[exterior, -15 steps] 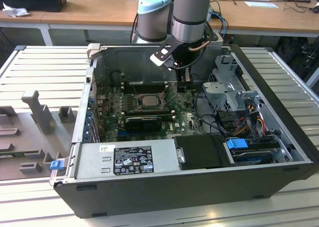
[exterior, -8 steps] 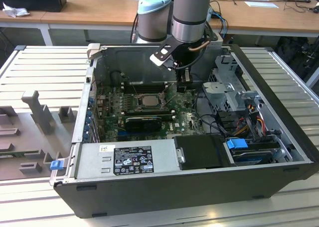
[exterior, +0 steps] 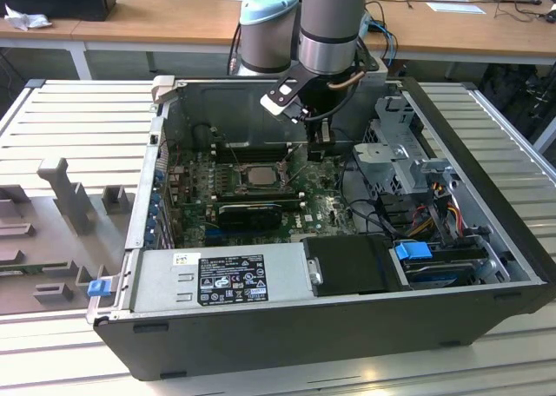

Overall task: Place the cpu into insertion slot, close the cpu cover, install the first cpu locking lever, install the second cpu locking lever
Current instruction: 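Close the cpu cover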

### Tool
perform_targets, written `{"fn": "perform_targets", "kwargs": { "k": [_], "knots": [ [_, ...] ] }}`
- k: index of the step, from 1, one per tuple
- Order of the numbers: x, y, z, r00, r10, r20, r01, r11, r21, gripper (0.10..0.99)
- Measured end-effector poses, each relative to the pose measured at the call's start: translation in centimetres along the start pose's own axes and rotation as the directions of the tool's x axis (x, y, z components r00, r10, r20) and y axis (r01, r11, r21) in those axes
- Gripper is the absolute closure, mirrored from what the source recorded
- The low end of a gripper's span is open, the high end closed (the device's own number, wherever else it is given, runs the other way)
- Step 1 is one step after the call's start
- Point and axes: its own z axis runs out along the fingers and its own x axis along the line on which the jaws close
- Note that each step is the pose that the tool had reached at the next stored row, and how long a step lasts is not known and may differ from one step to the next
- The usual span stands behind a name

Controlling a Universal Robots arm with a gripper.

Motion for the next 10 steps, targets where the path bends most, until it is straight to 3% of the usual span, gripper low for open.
{"fn": "perform_targets", "kwargs": {
  "k": [10],
  "knots": [
    [0.00, -0.19, -0.01, 1.0000, 0.000, 0.0000, 0.000, 1.0000, 0.000, 0.980]
  ]
}}
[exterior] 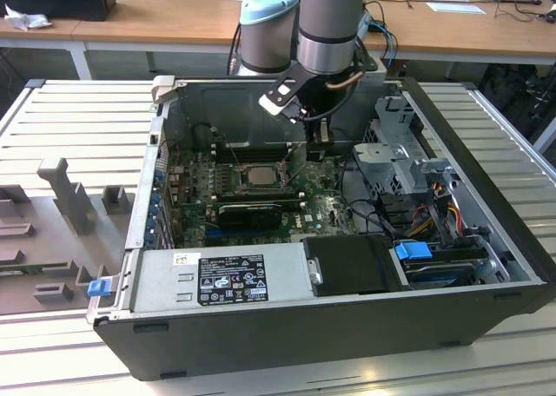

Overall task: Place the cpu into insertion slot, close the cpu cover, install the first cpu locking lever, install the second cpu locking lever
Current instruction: 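Close the cpu cover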

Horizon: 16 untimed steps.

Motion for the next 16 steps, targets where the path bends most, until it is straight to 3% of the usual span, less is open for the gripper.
{"fn": "perform_targets", "kwargs": {
  "k": [16],
  "knots": [
    [0.00, -0.23, 0.00, 1.0000, 0.000, 0.0000, 0.000, 1.0000, 0.000, 0.980]
  ]
}}
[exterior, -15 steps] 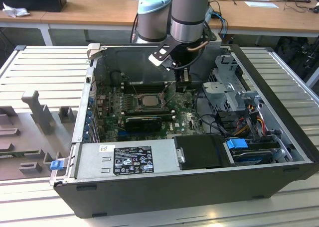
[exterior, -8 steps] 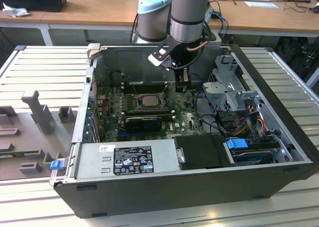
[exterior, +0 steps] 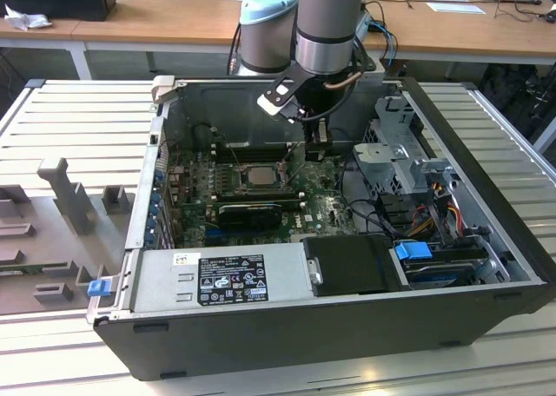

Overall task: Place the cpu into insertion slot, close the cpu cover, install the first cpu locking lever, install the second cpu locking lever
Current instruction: 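Close the cpu cover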

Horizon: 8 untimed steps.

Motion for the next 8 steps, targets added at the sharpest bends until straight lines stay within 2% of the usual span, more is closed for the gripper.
{"fn": "perform_targets", "kwargs": {
  "k": [8],
  "knots": [
    [0.00, -0.20, -0.01, 1.0000, 0.000, 0.0000, 0.000, 1.0000, 0.000, 0.980]
  ]
}}
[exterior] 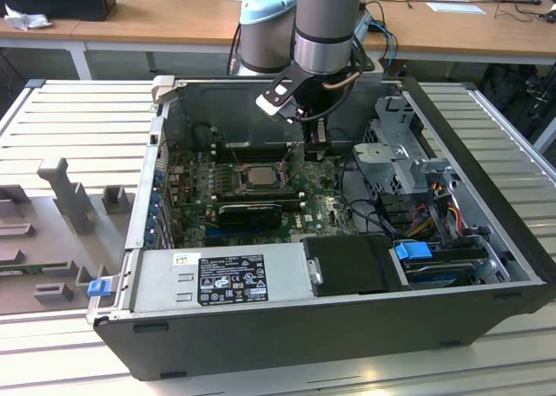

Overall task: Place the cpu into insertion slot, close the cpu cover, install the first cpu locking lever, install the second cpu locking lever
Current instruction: 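Close the cpu cover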

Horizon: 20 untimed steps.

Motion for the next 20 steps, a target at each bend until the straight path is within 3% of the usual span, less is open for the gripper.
{"fn": "perform_targets", "kwargs": {
  "k": [20],
  "knots": [
    [0.00, -0.65, -0.02, 1.0000, 0.000, 0.0000, 0.000, 1.0000, 0.000, 0.980]
  ]
}}
